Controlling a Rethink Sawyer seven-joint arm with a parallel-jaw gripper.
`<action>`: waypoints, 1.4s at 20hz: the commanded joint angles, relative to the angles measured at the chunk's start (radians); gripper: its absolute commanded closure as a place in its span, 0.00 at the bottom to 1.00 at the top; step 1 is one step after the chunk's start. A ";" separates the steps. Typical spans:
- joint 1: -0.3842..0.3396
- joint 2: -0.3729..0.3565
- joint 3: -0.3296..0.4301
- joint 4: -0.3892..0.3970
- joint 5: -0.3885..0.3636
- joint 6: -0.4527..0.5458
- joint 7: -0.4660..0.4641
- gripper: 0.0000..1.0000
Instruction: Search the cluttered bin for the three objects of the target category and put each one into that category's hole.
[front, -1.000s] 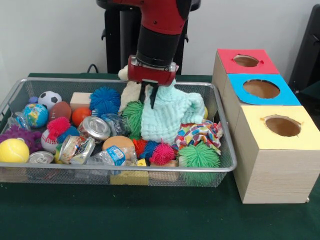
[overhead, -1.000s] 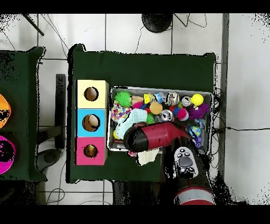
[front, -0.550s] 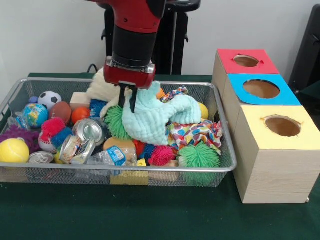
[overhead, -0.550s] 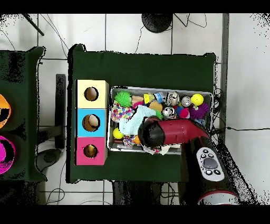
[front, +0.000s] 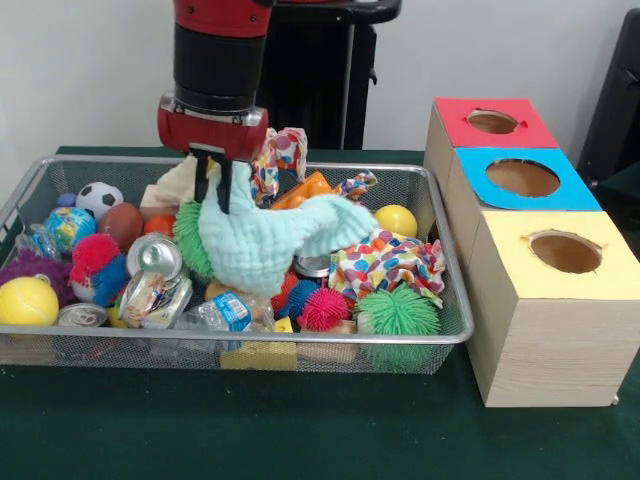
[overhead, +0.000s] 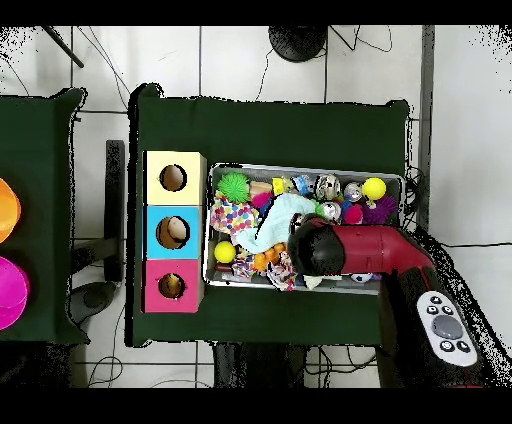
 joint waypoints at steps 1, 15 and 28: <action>-0.083 -0.087 0.128 0.034 -0.033 0.152 -0.305 1.00; -0.237 -0.226 0.252 0.086 -0.028 0.241 -0.350 1.00; -0.274 -0.211 0.291 0.092 -0.070 0.249 -0.305 1.00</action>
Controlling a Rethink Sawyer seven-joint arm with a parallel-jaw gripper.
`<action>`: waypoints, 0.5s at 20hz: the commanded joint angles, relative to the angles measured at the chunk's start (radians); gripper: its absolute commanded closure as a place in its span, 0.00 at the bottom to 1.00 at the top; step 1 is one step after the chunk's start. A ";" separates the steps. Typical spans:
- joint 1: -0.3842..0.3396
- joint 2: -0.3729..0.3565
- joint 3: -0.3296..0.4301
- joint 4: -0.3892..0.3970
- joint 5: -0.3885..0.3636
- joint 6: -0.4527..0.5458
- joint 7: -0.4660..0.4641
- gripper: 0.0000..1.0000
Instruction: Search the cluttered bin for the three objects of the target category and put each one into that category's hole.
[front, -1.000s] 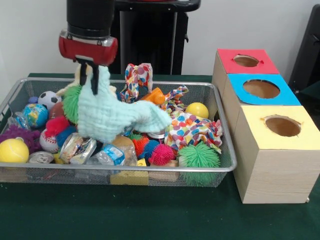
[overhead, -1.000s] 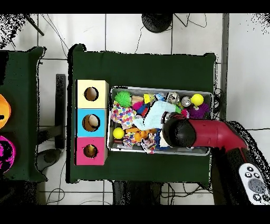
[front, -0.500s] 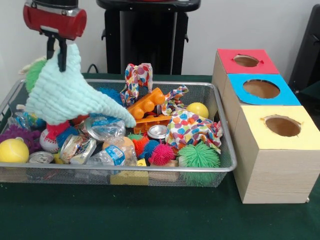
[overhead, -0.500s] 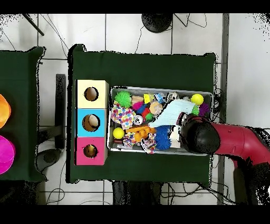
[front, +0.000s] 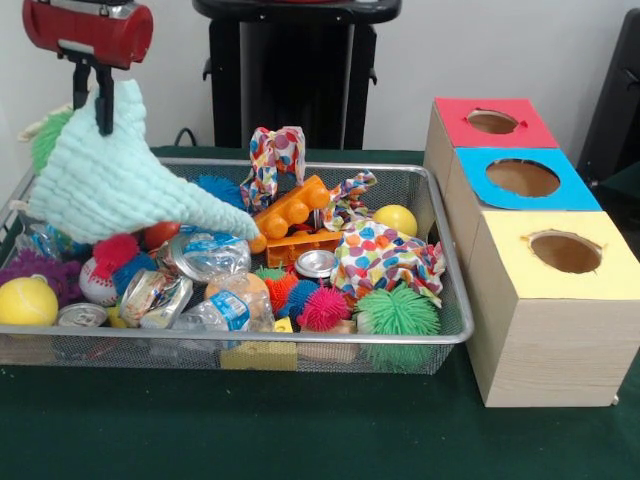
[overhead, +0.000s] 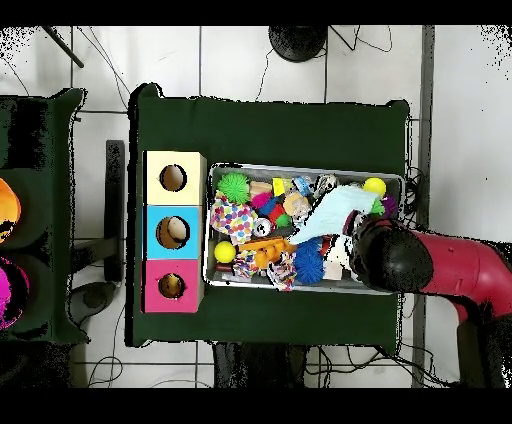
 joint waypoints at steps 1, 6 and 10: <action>-0.002 -0.005 0.090 0.050 -0.065 0.103 -0.287 1.00; 0.013 -0.025 0.086 0.077 -0.069 0.091 -0.253 1.00; 0.025 -0.022 0.082 0.086 -0.076 0.087 -0.229 1.00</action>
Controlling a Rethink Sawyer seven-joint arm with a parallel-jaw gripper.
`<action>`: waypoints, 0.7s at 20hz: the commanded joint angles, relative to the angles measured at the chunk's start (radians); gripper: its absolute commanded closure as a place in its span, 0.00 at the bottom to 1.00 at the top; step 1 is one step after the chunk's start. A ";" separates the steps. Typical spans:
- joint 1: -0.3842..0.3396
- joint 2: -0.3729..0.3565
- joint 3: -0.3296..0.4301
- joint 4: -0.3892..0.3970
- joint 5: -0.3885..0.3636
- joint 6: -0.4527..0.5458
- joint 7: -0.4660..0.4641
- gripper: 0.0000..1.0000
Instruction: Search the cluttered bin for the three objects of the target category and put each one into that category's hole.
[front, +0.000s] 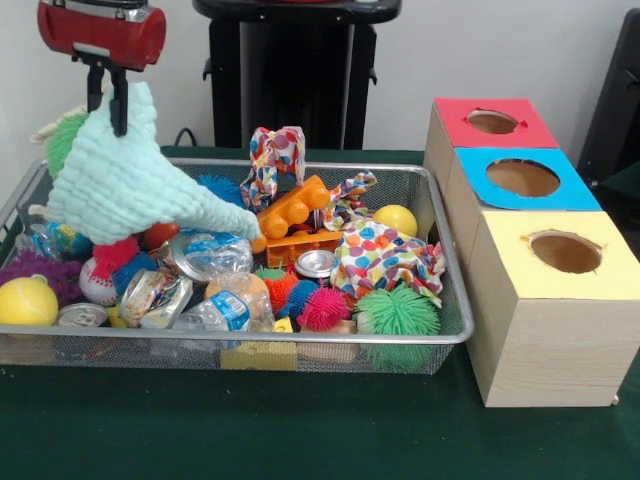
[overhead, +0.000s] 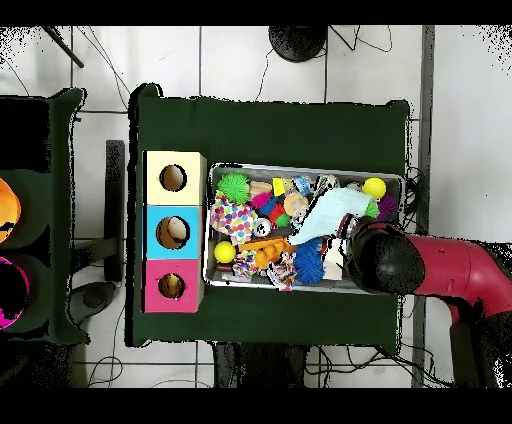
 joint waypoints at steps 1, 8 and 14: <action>0.025 -0.014 0.070 0.066 -0.052 0.088 -0.221 1.00; 0.045 0.008 0.066 0.095 -0.045 0.053 -0.156 1.00; 0.062 0.009 0.058 0.099 -0.047 0.046 -0.140 1.00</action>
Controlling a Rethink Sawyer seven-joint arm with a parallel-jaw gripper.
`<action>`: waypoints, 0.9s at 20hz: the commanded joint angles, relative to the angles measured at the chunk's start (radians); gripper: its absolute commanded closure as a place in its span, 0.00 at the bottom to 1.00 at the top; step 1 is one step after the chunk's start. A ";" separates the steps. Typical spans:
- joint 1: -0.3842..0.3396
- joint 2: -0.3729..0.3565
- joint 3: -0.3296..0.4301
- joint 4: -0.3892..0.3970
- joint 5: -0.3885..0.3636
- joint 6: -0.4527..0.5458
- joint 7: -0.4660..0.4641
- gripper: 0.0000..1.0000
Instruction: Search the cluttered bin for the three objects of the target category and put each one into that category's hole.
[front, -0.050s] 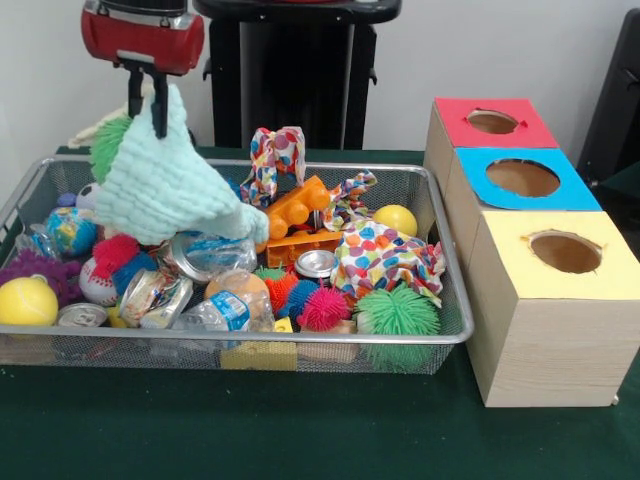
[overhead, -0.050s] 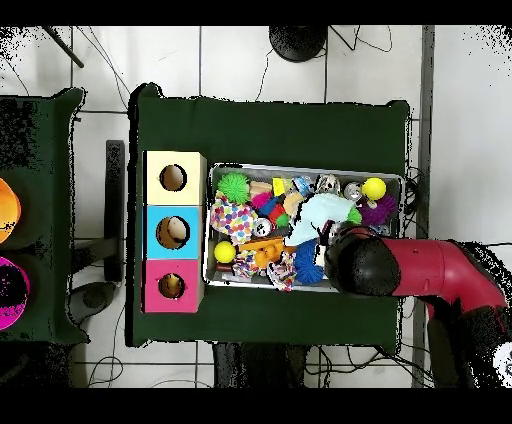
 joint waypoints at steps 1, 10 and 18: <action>0.022 0.010 0.054 0.050 -0.037 0.048 -0.143 1.00; 0.019 0.009 0.067 0.024 -0.059 0.061 -0.205 1.00; 0.036 0.003 0.049 0.015 -0.053 0.086 -0.175 0.00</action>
